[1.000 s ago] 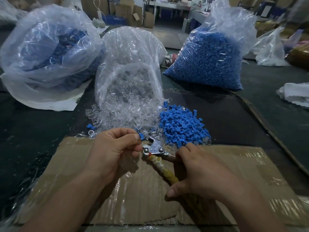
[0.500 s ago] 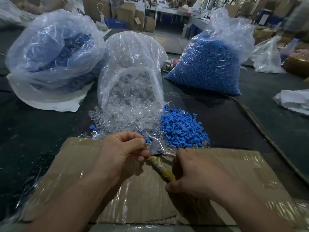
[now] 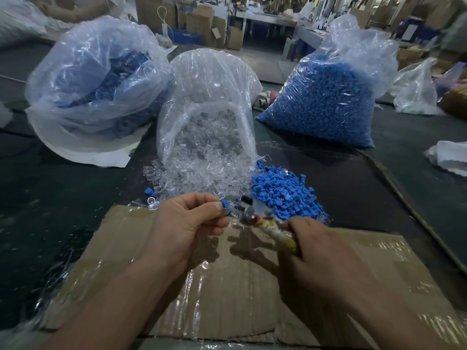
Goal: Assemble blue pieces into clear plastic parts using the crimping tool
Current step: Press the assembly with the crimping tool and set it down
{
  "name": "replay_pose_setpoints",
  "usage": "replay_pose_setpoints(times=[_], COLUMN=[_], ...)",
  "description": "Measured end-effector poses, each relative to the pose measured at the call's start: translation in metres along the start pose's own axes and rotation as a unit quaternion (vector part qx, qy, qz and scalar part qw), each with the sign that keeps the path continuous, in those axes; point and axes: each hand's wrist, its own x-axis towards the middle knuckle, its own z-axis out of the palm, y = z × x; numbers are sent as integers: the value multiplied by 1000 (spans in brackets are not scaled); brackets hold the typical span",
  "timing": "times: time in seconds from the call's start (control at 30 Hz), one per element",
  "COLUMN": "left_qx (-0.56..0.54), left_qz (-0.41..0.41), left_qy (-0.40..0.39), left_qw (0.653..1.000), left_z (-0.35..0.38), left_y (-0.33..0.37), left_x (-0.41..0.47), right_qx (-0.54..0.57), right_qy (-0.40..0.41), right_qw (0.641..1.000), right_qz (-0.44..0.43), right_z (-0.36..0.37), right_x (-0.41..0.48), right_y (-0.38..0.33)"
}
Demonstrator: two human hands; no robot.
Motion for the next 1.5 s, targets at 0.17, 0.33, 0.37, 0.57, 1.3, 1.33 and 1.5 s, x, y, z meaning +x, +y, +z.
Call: replay_pose_setpoints(times=[0.17,0.33,0.37,0.57,1.3,1.33,1.5], left_qx=[6,-3,1,33,116,117,152], left_qz=[45,65,68,83,137,137,138], left_qy=[-20,-28,-31,-39,6,5,7], left_qw=[999,997,997,995,984,984,979], left_z=[-1,-1,-1,3,5,4,3], left_y=[0,1,1,-1,-6,-6,0], left_x=[-2,-3,-4,-6,-10,-9,-7], right_qx=[111,76,73,93,95,97,98], right_qy=[71,44,36,22,15,17,34], right_qw=[991,996,996,995,995,994,994], right_qz=[-17,-34,-32,-38,-39,-38,-35], right_z=[-6,0,1,4,15,16,15], right_x=[0,-1,-2,-5,2,2,2], right_y=[-10,-12,-12,-12,-15,-15,-9])
